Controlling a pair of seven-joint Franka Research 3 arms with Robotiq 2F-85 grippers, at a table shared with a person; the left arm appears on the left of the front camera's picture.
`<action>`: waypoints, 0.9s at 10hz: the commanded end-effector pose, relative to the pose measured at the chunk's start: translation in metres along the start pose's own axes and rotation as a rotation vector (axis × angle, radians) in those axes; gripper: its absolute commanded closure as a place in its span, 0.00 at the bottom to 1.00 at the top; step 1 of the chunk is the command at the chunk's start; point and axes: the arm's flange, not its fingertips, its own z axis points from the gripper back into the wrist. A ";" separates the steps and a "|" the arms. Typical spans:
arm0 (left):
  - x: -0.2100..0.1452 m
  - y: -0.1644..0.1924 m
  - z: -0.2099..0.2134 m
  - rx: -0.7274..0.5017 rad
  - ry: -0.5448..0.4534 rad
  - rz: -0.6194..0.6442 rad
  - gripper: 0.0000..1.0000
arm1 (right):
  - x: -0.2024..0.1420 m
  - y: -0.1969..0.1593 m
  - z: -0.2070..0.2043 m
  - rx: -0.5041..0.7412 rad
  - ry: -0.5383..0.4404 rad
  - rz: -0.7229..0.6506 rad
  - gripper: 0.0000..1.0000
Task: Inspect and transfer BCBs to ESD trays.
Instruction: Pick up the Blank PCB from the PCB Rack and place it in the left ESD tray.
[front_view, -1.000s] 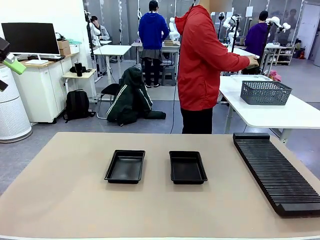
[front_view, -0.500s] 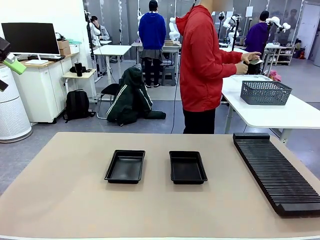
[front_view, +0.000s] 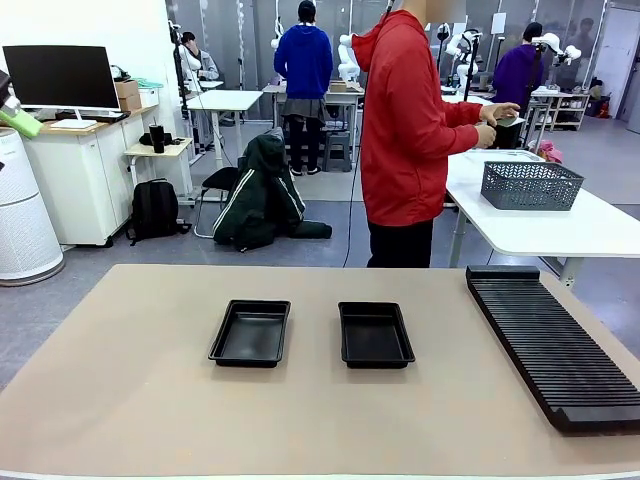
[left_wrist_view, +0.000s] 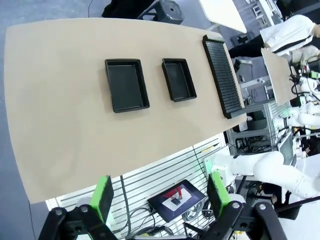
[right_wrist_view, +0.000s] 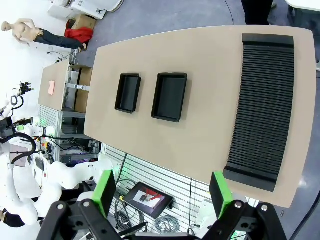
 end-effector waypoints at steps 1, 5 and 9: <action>-0.006 -0.003 0.005 -0.020 -0.059 0.057 0.00 | -0.001 0.003 0.000 0.000 0.000 0.006 0.00; -0.008 0.008 0.020 -0.033 -0.059 0.129 0.00 | -0.001 0.003 0.000 0.000 0.000 0.006 0.00; 0.024 0.033 0.034 -0.051 0.082 0.203 0.00 | -0.001 0.003 0.000 0.000 0.000 0.006 0.00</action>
